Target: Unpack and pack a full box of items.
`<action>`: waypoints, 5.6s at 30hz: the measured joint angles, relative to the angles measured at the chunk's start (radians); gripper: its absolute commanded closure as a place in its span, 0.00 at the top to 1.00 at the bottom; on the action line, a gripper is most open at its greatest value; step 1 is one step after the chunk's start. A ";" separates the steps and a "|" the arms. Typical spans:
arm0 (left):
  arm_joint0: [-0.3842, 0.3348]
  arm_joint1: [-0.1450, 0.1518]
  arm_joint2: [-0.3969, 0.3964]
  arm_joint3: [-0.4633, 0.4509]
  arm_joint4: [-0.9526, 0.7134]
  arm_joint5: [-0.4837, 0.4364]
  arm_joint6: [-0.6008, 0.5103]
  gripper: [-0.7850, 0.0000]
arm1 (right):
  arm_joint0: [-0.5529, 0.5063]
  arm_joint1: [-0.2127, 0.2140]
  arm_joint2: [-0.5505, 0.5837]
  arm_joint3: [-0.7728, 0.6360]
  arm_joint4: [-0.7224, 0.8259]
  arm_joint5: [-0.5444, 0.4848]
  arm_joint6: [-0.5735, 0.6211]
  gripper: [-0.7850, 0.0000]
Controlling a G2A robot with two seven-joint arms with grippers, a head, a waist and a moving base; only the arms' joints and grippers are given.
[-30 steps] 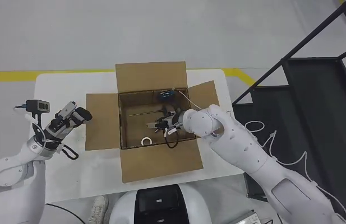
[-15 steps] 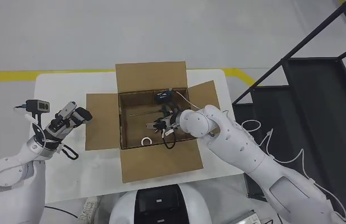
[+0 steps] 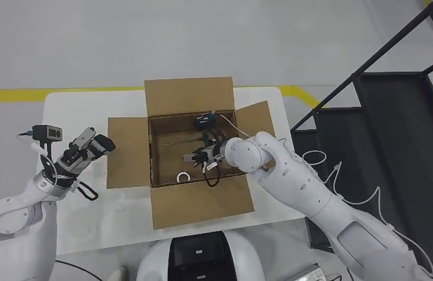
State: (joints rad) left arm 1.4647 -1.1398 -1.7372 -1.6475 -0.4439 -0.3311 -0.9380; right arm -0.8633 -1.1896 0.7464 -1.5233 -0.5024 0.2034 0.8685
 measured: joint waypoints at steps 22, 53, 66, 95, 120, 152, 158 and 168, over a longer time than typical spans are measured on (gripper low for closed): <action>0.000 0.000 0.000 0.000 0.000 0.000 0.000 1.00 | 0.074 -0.034 -0.059 0.099 -0.114 0.031 -0.023 1.00; 0.000 0.000 0.000 0.000 0.000 0.000 0.000 1.00 | 0.195 -0.218 -0.206 0.555 -0.191 0.066 -0.213 0.58; 0.000 0.000 0.000 0.000 0.000 0.000 0.000 1.00 | 0.197 -0.257 -0.199 0.619 -0.209 0.071 -0.208 0.32; 0.000 0.000 0.000 0.000 0.000 0.000 0.000 1.00 | -0.150 -0.128 0.106 0.050 -0.423 0.095 -0.127 0.00; 0.000 0.000 0.000 0.000 0.000 0.000 0.000 1.00 | 0.046 -0.228 -0.016 0.364 -0.321 0.101 -0.042 0.23; 0.000 0.000 0.000 0.000 0.000 0.000 0.000 1.00 | 0.087 -0.279 -0.031 0.491 -0.343 0.049 0.012 0.49; 0.000 0.000 0.000 0.000 0.000 0.000 0.000 1.00 | 0.110 -0.298 -0.043 0.540 -0.333 0.040 0.013 0.35; 0.000 0.000 0.000 0.000 0.000 0.000 0.000 1.00 | 0.124 -0.315 -0.038 0.567 -0.330 0.034 -0.007 0.00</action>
State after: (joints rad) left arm 1.4647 -1.1398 -1.7372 -1.6475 -0.4439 -0.3311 -0.9380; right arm -0.7394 -1.5042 0.7081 -0.9566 -0.8323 0.2372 0.8618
